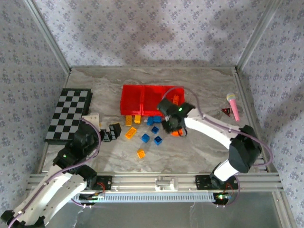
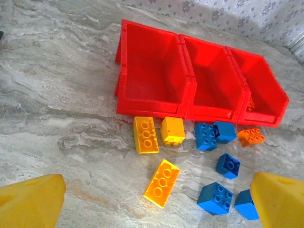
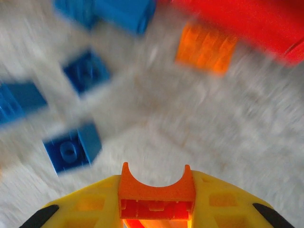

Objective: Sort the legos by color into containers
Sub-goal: Pick up the lego from the bottom-center of the table, then place the lego in the container.

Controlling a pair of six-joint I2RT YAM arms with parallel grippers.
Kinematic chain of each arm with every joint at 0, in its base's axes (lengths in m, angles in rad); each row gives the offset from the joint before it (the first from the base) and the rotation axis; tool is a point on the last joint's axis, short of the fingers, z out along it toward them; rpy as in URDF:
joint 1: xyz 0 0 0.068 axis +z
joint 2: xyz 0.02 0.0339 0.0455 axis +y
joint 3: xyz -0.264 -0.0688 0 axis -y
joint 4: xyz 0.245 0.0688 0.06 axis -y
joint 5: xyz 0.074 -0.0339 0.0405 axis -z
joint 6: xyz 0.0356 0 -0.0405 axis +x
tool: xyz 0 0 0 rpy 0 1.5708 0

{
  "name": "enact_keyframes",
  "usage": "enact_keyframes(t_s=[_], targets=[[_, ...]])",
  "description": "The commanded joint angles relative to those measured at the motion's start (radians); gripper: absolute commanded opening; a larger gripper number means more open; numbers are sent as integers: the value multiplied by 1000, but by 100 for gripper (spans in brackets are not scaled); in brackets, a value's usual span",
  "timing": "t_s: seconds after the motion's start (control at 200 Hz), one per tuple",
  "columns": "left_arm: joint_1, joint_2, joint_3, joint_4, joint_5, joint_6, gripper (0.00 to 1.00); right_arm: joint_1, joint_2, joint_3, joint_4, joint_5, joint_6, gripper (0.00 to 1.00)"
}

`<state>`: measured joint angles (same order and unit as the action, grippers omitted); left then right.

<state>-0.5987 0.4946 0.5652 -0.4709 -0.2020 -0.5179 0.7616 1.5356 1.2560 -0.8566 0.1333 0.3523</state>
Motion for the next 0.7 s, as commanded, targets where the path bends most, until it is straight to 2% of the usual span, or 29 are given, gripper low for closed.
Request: enact_keyframes(t_s=[0.0, 0.14, 0.325, 0.565, 0.695], targets=[[-10, 4, 18, 15, -6, 5, 100, -108, -14, 97, 65, -85, -60, 20], [-10, 4, 13, 10, -13, 7, 100, -232, 77, 242, 105, -165, -85, 19], [-10, 5, 14, 11, -8, 10, 100, -332, 260, 415, 128, -243, -90, 18], [-10, 20, 28, 6, -10, 17, 100, -402, 490, 604, 114, -290, -72, 18], [-10, 37, 30, 13, -6, 21, 100, -412, 571, 675, 94, -294, -70, 22]])
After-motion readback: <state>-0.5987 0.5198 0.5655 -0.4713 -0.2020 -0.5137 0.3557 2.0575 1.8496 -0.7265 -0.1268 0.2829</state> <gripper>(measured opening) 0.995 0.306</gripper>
